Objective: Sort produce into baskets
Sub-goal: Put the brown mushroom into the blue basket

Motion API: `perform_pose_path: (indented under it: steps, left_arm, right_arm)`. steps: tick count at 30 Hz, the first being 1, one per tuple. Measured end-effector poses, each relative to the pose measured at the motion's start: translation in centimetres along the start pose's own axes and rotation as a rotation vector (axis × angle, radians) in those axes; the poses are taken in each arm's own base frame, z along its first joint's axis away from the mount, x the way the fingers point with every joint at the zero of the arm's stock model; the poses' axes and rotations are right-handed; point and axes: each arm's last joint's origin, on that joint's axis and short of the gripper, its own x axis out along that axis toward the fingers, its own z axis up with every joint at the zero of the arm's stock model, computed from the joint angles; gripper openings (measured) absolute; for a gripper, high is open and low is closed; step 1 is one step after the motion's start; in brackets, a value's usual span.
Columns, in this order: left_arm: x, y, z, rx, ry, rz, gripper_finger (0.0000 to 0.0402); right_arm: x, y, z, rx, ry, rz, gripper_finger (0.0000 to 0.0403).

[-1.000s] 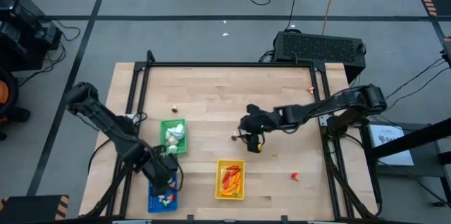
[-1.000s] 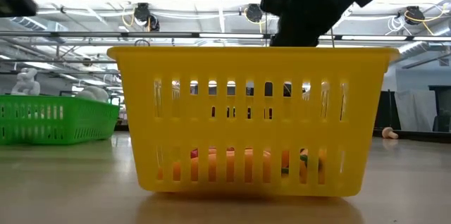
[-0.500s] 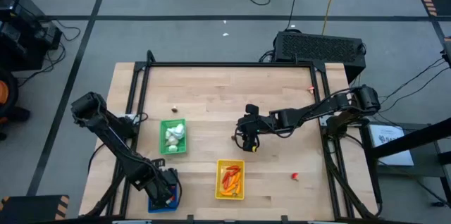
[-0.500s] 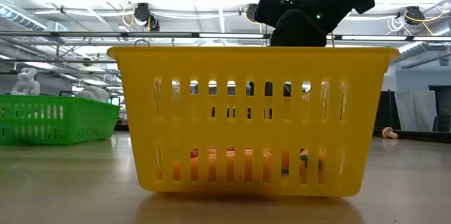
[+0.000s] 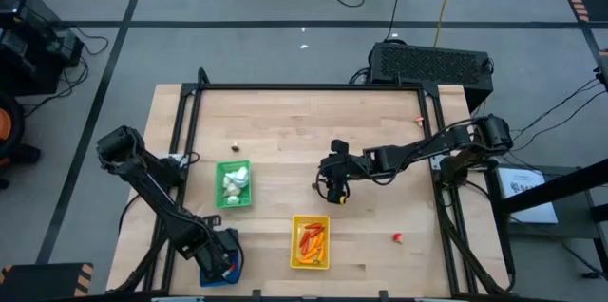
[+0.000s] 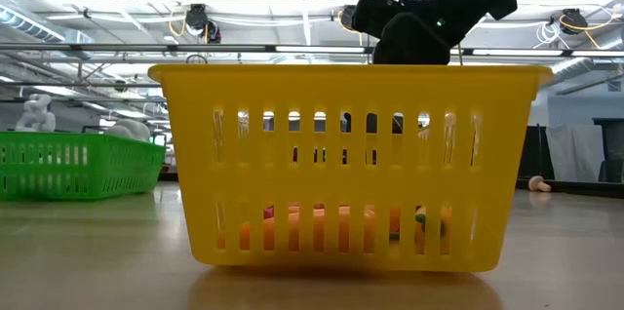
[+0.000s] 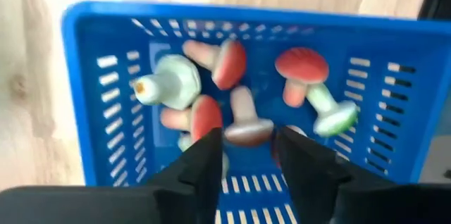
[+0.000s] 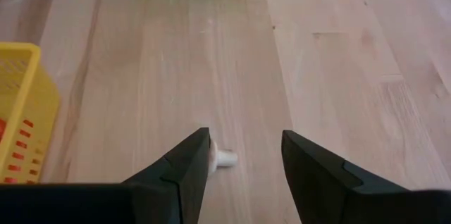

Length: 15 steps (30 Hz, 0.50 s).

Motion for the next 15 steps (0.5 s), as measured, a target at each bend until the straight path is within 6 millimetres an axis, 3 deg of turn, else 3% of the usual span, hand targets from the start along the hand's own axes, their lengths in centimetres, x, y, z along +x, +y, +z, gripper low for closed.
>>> perform_pose_path:
  steps: [7,15]
  left_arm:
    - [-0.3,0.4,0.7,0.027,0.080,-0.066,0.0157]
    - [-2.8,1.7,2.0,0.217,-0.162,0.010,0.0157]
  right_arm:
    - [0.0,0.0,0.0,-0.004,0.000,0.000,0.0169]
    - [2.0,0.4,-0.5,0.016,-0.014,0.001,0.0169]
